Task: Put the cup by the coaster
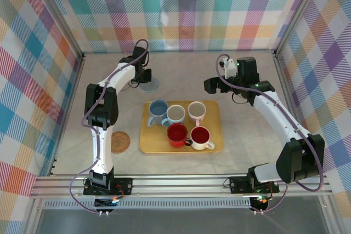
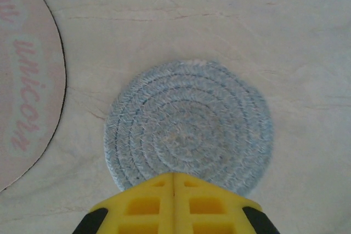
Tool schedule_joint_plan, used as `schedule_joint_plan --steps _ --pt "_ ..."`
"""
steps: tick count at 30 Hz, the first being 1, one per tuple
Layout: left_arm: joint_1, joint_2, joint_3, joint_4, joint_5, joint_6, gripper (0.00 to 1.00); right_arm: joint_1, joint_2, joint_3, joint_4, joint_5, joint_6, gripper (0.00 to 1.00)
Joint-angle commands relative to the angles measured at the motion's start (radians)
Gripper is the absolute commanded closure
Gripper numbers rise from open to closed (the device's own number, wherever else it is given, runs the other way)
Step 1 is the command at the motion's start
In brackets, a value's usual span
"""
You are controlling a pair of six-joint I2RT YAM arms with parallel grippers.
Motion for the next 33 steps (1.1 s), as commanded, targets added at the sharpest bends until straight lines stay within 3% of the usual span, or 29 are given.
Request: schedule_joint_plan --steps 1,15,33 --pt "-0.005 0.030 0.035 -0.028 -0.035 -0.028 1.00 0.009 0.006 0.022 0.023 -0.006 0.017 0.01" --pt "-0.021 0.146 0.107 -0.063 0.006 -0.028 1.00 0.023 0.030 0.030 0.025 0.013 0.015 0.01" --pt "-0.133 0.275 0.275 -0.120 0.154 0.019 1.00 0.028 0.057 0.035 0.018 0.041 0.009 0.01"
